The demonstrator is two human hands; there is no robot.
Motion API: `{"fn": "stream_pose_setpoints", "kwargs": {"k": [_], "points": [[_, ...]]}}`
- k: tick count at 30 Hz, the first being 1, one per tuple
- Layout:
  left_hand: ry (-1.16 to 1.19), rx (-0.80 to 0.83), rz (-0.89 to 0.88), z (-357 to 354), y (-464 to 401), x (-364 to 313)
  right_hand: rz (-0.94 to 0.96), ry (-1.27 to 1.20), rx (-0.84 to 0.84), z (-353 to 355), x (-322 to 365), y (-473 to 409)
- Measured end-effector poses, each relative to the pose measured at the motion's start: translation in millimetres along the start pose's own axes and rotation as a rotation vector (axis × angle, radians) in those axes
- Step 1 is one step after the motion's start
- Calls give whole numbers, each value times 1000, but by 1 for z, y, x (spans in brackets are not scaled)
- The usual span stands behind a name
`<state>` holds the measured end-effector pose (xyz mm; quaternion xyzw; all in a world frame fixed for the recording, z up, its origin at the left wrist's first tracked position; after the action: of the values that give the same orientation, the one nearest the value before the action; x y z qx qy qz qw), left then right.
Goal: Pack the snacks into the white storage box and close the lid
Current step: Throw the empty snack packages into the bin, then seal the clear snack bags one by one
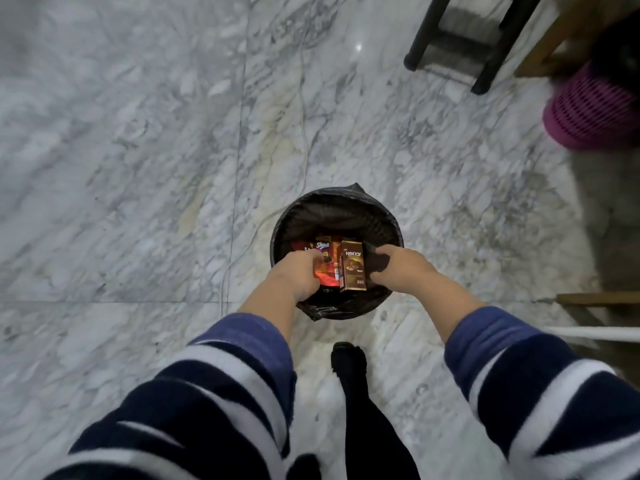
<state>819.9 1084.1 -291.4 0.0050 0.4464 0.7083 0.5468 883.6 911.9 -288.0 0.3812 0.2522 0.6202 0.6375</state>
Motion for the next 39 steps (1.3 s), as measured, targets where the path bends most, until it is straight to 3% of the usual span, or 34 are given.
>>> {"fn": "stream_pose_setpoints", "kwargs": {"k": [6, 11, 15, 20, 28, 39], "points": [[-153, -5, -130, 36, 107, -70, 28, -59, -115, 52, -24, 138], [-266, -4, -296, 30, 203, -142, 3, -127, -209, 56, -72, 266], [-401, 35, -432, 11, 273, -213, -86, -135, -158, 44, -127, 355], [-542, 58, -588, -29, 339, -312, -187, -244, -288, 47, -218, 461], [-713, 124, -925, -164, 451, -481, -416, -395, -458, 16, -399, 606], [-748, 310, -1104, -428, 583, -628, -709, -516, -482, -112, -658, 766]]}}
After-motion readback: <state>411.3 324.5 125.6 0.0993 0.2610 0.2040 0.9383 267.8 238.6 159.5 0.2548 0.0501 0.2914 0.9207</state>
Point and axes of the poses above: each hand's wrist, its own y-axis away from the middle knuckle, its own z-axis out of the back of the hand, x = y × z, the point moved 9 cm from there along -y, towards the middle knuckle, and after that the axes turned 9 degrees about -z, right-handed, at the moved point
